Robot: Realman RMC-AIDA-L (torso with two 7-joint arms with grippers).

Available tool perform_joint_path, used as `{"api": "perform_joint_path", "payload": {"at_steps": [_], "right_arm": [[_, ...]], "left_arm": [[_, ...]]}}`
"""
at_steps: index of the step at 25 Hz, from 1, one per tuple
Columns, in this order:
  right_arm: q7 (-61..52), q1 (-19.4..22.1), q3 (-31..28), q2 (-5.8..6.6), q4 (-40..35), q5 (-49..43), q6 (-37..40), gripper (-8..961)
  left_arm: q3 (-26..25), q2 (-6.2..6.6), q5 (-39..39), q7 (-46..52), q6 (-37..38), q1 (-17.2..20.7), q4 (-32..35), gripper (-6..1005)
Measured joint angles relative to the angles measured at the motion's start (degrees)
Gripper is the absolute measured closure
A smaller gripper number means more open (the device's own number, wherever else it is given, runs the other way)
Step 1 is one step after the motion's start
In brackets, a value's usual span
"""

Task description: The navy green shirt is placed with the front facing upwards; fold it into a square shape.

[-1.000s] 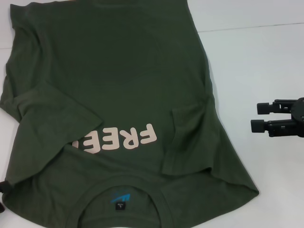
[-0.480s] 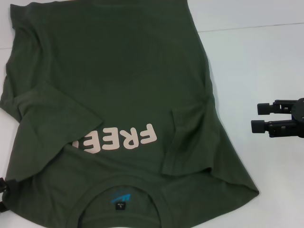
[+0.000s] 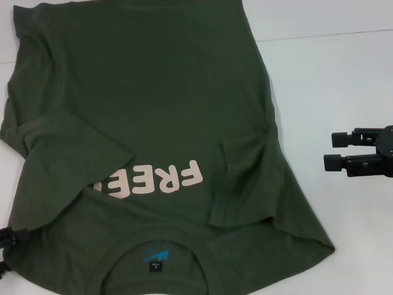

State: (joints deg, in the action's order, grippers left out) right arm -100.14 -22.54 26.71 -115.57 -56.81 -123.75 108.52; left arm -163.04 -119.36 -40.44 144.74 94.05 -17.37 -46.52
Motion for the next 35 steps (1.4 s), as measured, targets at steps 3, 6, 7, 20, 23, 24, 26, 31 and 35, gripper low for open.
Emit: {"api": "perform_joint_path", "payload": {"at_steps": [3, 6, 7, 20, 23, 24, 26, 31, 35], "right_arm": [[0.0, 0.0, 0.0, 0.01, 0.1, 0.0, 0.0, 97], [0.0, -0.1, -0.2, 0.07, 0.1, 0.1, -0.1, 97], [0.1, -0.1, -0.2, 0.07, 0.1, 0.1, -0.1, 97], [0.1, -0.6, -1.2, 0.12, 0.1, 0.3, 0.3, 97], [0.1, -0.7, -1.3, 0.10, 0.1, 0.3, 0.3, 97], [0.1, -0.7, -1.3, 0.10, 0.1, 0.3, 0.3, 97], [0.1, -0.7, -1.3, 0.09, 0.1, 0.3, 0.4, 97], [-0.1, -0.4, -1.3, 0.24, 0.1, -0.1, 0.5, 97], [-4.3, 0.3, -1.5, 1.35, -1.1, -3.9, 0.3, 96]], "left_arm": [[0.0, 0.00, 0.1, 0.0, -0.1, -0.1, 0.1, 299], [0.0, 0.04, 0.1, 0.3, -0.2, -0.2, 0.2, 308], [0.0, 0.06, 0.2, 0.1, -0.2, -0.2, 0.2, 311], [2.6, 0.52, 0.3, -1.0, 1.1, -0.6, -0.2, 670], [2.7, 0.53, 0.4, -1.0, 0.9, -0.7, -0.2, 788], [2.7, 0.53, 0.4, -1.0, 0.9, -0.7, -0.2, 805], [2.7, 0.53, 0.4, -0.9, 0.9, -0.7, -0.1, 839], [2.7, 0.57, 0.5, -0.9, 0.9, -0.7, -0.2, 925], [2.5, 0.68, 0.4, -0.9, 1.2, -0.6, -0.3, 976]]}}
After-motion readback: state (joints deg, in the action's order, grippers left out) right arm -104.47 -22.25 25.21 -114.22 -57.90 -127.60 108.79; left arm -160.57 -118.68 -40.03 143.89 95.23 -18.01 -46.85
